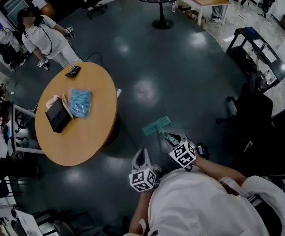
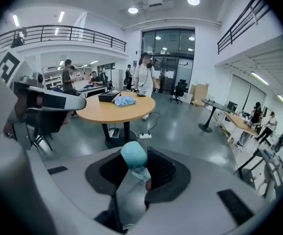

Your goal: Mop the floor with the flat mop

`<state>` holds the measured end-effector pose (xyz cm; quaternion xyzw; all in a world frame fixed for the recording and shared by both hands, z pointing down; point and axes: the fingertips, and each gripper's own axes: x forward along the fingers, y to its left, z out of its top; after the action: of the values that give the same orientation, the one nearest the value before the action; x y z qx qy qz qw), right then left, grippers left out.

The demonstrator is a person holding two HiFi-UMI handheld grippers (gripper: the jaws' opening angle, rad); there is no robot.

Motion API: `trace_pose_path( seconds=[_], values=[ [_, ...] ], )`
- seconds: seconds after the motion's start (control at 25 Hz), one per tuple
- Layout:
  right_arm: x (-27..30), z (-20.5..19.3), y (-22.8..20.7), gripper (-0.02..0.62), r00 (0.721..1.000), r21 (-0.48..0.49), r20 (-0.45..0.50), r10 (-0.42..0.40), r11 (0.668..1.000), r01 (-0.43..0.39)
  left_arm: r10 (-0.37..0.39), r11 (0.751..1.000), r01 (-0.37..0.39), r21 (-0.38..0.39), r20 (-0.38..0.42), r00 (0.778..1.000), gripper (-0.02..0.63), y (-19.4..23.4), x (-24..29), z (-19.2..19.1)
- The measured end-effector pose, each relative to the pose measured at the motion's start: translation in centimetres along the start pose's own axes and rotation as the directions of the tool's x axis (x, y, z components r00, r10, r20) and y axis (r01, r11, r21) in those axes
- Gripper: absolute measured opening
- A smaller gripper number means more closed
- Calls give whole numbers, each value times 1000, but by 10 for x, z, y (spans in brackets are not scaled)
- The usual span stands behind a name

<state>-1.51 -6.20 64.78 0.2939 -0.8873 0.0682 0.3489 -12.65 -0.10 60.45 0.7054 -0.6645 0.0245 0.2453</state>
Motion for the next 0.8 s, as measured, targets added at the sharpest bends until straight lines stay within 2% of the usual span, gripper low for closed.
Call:
trace_pose_path(
  seconds=[0.8],
  values=[
    [-1, 0, -8, 114, 1000, -3, 8, 7, 1000, -7, -16, 1000, 16, -6, 17, 1000, 5, -5, 7, 5]
  ],
)
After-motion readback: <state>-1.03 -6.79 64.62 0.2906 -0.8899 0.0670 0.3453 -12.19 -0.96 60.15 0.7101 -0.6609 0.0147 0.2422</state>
